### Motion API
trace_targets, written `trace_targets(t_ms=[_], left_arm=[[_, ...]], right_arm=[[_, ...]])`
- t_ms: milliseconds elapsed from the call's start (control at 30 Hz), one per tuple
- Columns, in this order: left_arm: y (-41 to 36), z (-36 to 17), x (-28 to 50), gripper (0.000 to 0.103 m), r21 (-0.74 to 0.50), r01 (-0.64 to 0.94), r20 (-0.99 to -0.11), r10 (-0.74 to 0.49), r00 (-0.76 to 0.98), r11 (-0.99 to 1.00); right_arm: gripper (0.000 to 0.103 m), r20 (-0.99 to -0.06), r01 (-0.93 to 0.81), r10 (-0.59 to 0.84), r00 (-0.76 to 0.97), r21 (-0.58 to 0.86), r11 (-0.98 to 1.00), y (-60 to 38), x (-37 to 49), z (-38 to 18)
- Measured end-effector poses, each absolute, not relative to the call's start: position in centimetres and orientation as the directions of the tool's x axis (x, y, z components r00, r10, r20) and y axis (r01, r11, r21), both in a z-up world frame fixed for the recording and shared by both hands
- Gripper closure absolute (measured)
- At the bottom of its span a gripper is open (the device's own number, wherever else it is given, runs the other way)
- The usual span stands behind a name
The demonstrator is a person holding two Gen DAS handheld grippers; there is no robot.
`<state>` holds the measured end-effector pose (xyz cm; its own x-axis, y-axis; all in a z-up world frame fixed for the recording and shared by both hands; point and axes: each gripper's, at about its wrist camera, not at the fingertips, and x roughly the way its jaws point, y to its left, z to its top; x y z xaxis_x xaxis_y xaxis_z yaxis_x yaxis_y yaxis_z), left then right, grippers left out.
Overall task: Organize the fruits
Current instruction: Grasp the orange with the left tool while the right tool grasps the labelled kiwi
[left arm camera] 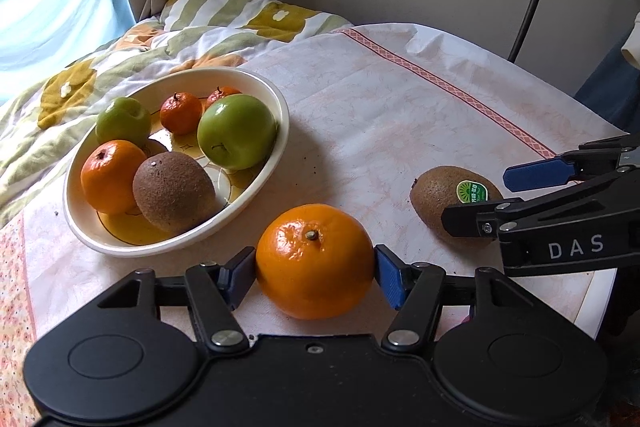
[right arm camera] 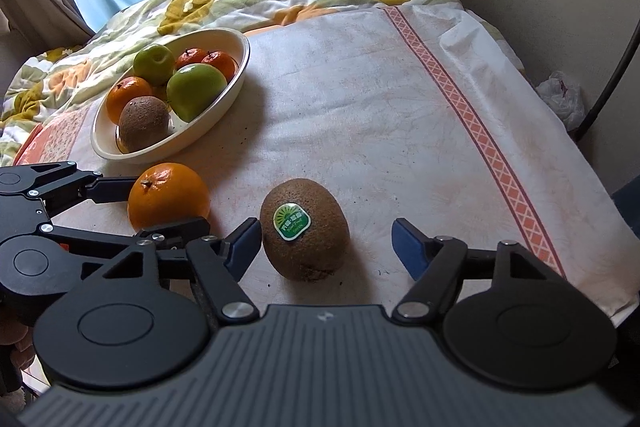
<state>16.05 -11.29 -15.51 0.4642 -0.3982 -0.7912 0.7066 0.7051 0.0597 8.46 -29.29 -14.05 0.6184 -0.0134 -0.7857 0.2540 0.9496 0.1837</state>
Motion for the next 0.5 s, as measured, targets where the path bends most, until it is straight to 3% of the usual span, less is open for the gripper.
trace_targets(t_ms=[500], left_arm=[[-9.4,-14.5,15.0,0.036,0.061,0.656,-0.776,-0.377,0.505,0.752]], right_arm=[[0.036,-0.8,0.195,0.009,0.6,0.157,0.968,-28.2,9.7,-14.9]])
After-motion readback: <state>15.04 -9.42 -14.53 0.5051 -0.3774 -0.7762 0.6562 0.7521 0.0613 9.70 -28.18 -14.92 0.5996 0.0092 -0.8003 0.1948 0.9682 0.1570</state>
